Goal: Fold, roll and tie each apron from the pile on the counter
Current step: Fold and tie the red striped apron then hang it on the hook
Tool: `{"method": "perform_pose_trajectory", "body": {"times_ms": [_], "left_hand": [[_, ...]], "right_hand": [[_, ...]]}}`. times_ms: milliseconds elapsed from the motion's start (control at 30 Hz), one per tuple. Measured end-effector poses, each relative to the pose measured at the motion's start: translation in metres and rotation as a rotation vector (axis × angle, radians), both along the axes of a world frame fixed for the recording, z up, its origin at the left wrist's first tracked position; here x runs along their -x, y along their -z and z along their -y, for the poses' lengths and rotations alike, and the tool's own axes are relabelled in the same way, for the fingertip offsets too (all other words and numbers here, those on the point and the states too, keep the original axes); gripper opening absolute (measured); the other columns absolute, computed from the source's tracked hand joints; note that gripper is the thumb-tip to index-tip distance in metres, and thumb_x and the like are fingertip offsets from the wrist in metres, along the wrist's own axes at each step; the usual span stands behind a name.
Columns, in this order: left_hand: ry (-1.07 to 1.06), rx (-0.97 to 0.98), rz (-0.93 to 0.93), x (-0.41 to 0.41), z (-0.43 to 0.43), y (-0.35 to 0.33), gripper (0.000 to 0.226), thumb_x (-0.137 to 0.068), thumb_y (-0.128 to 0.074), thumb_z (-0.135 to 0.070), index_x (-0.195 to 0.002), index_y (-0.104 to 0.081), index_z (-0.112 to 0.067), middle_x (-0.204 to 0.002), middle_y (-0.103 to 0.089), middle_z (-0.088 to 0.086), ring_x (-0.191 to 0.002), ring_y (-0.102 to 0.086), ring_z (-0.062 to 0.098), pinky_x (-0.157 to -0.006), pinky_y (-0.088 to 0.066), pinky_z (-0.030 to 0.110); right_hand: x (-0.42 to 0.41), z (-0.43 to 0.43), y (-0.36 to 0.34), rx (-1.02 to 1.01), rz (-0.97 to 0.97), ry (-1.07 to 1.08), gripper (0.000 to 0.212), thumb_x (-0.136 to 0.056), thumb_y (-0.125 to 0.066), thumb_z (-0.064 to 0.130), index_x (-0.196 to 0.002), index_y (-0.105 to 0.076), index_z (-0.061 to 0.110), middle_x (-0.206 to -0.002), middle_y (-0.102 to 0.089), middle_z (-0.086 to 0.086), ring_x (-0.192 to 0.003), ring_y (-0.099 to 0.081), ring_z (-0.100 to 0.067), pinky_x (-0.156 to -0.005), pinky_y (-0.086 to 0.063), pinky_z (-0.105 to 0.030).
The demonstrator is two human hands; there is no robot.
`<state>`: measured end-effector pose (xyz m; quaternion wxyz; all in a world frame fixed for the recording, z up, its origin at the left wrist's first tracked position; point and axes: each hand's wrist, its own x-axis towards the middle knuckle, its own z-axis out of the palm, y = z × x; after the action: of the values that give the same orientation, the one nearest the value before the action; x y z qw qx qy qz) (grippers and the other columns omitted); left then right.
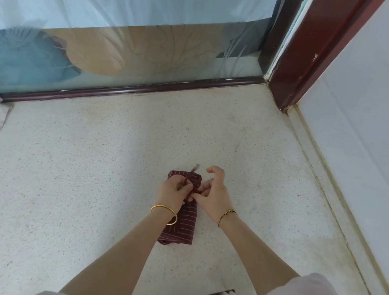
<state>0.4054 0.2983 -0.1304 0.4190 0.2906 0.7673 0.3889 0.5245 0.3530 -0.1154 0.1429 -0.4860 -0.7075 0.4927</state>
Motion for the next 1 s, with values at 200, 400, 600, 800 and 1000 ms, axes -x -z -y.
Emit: {"method": "perform_pose_trajectory", "body": {"times_ms": [200,400,600,800,1000], "left_hand": [[-0.034,0.05,-0.028,-0.003,-0.002,0.001,0.012,-0.088,-0.061,-0.014,-0.076,-0.059,-0.016,-0.066,-0.067,0.006,-0.06,-0.063,0.017,-0.053,-0.049,0.024],[-0.072,0.066,-0.026,-0.003,-0.004,-0.004,0.008,-0.085,-0.063,-0.015,-0.078,-0.06,-0.013,-0.067,-0.069,0.008,-0.06,-0.064,0.018,-0.054,-0.051,0.026],[0.015,0.073,0.05,-0.004,-0.002,-0.011,0.052,-0.073,-0.066,0.0,-0.116,-0.043,-0.017,-0.093,-0.056,0.003,-0.074,-0.058,0.015,-0.073,-0.052,0.027],[0.049,-0.043,-0.251,-0.012,0.003,-0.014,0.035,-0.08,-0.054,0.009,-0.105,-0.046,-0.013,-0.105,-0.044,0.004,-0.076,-0.059,0.018,-0.066,-0.044,0.01],[0.147,-0.133,-0.411,-0.015,0.004,-0.012,0.02,-0.081,-0.058,0.008,-0.079,-0.058,-0.012,-0.1,-0.048,0.001,-0.081,-0.048,0.004,-0.072,-0.04,0.005]], "right_hand": [[0.0,0.003,0.006,-0.134,0.099,-0.114,0.028,-0.079,-0.068,0.008,-0.085,-0.042,0.018,-0.08,-0.048,0.004,-0.066,-0.042,-0.008,-0.06,-0.037,-0.016],[-0.001,0.004,0.008,-0.382,0.217,-0.271,0.005,-0.087,-0.059,0.008,-0.091,-0.061,0.005,-0.094,-0.055,-0.009,-0.087,-0.053,-0.022,-0.077,-0.046,-0.032],[-0.006,0.007,0.014,-0.45,0.241,-0.247,0.014,-0.087,-0.059,0.004,-0.096,-0.07,0.003,-0.089,-0.057,-0.015,-0.083,-0.057,-0.03,-0.07,-0.049,-0.04],[-0.004,-0.004,0.004,-0.068,0.189,-0.204,0.021,-0.094,-0.051,0.007,-0.107,-0.067,0.006,-0.086,-0.05,0.008,-0.079,-0.049,0.0,-0.069,-0.035,-0.006],[-0.009,-0.01,0.002,0.721,-0.243,0.207,0.018,-0.094,-0.05,-0.002,-0.085,-0.06,0.011,-0.067,-0.046,0.0,-0.057,-0.038,-0.009,-0.054,-0.037,-0.019]]}}
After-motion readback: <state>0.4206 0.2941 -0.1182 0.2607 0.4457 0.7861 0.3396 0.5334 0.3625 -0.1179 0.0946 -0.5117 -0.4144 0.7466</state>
